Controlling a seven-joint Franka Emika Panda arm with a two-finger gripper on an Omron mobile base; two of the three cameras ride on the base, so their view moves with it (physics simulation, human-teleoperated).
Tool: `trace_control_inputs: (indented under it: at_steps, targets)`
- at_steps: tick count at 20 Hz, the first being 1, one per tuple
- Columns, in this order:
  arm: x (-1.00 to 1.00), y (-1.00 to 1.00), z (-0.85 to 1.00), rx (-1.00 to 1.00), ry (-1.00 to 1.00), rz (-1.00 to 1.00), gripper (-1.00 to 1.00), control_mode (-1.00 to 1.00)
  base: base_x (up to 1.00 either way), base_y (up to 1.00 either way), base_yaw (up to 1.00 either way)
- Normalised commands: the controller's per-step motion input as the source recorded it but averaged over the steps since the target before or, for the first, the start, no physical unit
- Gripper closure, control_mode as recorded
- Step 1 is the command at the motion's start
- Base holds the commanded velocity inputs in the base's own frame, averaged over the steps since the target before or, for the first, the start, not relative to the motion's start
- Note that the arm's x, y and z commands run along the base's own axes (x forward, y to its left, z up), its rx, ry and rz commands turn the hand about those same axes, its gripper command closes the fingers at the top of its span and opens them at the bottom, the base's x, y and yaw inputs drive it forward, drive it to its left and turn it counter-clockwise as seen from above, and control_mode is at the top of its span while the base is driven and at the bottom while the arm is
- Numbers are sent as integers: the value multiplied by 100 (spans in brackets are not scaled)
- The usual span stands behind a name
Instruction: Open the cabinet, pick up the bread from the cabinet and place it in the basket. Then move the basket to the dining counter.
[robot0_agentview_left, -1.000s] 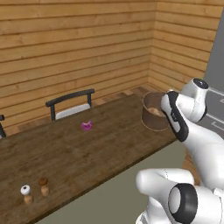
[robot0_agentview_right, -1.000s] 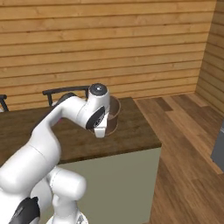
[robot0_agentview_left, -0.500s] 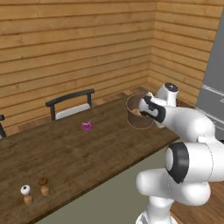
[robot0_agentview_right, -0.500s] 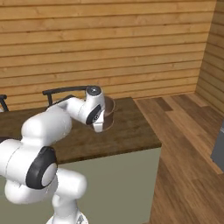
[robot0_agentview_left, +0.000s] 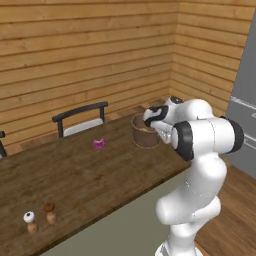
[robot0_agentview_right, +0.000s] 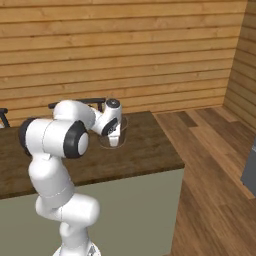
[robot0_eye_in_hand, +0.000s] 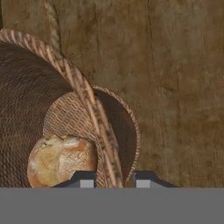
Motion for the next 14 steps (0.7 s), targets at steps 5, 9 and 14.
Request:
trace_control_inputs:
  at_steps: [5,9,14]
  targets:
    - [36,5,-62,1,2,4,100,-100,0,0,0]
    - [0,4,-61,0,0,0,100,-100,0,0,0]
    - [-26,0,-23,0,-3,0,-100,-100,0,0,0]
